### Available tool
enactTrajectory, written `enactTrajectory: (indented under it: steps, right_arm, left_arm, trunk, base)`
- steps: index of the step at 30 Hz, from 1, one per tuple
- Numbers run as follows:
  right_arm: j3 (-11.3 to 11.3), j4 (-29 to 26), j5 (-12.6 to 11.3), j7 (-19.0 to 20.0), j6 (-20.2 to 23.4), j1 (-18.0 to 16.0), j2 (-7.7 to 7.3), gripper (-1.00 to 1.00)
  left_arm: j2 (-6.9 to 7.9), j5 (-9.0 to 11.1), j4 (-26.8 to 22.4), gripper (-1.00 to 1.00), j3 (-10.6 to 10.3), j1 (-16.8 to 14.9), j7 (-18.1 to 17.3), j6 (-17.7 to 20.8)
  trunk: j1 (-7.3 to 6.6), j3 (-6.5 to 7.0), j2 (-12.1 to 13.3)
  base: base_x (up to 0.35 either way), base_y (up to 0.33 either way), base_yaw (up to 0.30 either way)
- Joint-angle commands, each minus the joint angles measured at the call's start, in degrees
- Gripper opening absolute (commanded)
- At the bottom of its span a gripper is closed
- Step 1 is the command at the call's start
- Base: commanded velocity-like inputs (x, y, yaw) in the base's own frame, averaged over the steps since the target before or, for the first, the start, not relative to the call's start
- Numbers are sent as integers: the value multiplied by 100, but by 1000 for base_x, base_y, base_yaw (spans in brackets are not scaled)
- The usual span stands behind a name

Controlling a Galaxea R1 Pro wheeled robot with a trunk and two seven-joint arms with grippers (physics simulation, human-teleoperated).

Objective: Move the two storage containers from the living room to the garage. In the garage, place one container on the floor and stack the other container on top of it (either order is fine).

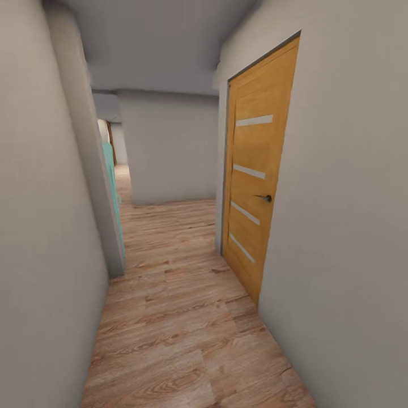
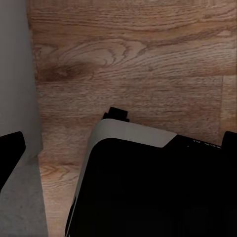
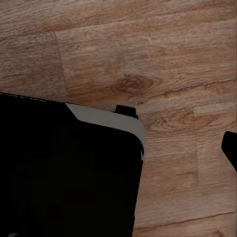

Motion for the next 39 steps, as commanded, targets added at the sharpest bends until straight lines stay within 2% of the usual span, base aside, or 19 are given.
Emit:
enactTrajectory:
  steps: [1, 9, 39]
  right_arm:
    - [44, 15, 3, -22, -30, -8, 3, 100]
    - [97, 9, 68, -14, -28, -8, 2, 100]
    - [60, 9, 24, -83, -35, -8, 20, 100]
  left_arm:
    - [2, 27, 1, 100, -7, -4, 14, -11]
    - [8, 38, 5, 100, -8, -4, 17, -11]
    - [20, 41, 3, 100, -8, -4, 16, -11]
  trunk:
    - [4, -9, -6]
    - [4, -9, -6]
    - [4, -9, -6]
  base:
    - [300, 0, 15]
    - [314, 0, 4]
    - [321, 0, 0]
